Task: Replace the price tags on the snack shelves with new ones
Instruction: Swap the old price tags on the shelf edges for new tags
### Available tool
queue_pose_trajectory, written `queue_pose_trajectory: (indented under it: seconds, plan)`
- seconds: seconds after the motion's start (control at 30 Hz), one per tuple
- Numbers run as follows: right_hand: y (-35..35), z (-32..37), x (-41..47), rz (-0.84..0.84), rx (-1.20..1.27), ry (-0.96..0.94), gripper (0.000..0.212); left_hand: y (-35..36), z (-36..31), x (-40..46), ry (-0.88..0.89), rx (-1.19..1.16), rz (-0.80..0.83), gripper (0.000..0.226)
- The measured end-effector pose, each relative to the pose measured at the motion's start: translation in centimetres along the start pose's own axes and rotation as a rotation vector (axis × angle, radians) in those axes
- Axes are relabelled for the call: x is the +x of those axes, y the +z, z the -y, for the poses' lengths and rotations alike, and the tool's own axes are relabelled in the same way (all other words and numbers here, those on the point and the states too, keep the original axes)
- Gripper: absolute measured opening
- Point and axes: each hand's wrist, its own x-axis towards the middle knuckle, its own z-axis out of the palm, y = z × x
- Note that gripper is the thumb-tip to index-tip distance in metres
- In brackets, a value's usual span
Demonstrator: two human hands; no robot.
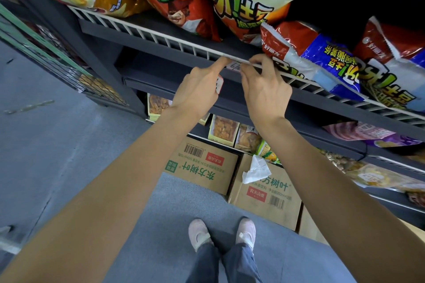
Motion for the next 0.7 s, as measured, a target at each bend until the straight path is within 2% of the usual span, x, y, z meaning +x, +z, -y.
queue_pose_trajectory:
  seconds: [0.27, 0.5, 0.57, 0.7]
  plan:
    - [-0.1, 0.3, -1.0, 0.054, -0.051, -0.022, 0.035, 0.2, -0.1, -0.8, 0.025, 0.057, -0.004, 0.077]
    - [-0.2, 0.3, -2.1, 0.188, -0.096, -0.017, 0.075, 0.0, -0.4, -0.5, 0.016, 0.086, -0.001, 0.075]
    - [-0.3, 0.2, -2.0, 0.154, -0.067, -0.024, 0.071, -0.1, -0.5, -0.6, 0.017, 0.083, 0.0, 0.074]
    - [-0.3, -0.2, -1.2, 0.022, 0.003, -0.027, 0.049, -0.1, -0.4, -0.7, 0.018, 0.062, 0.013, 0.072]
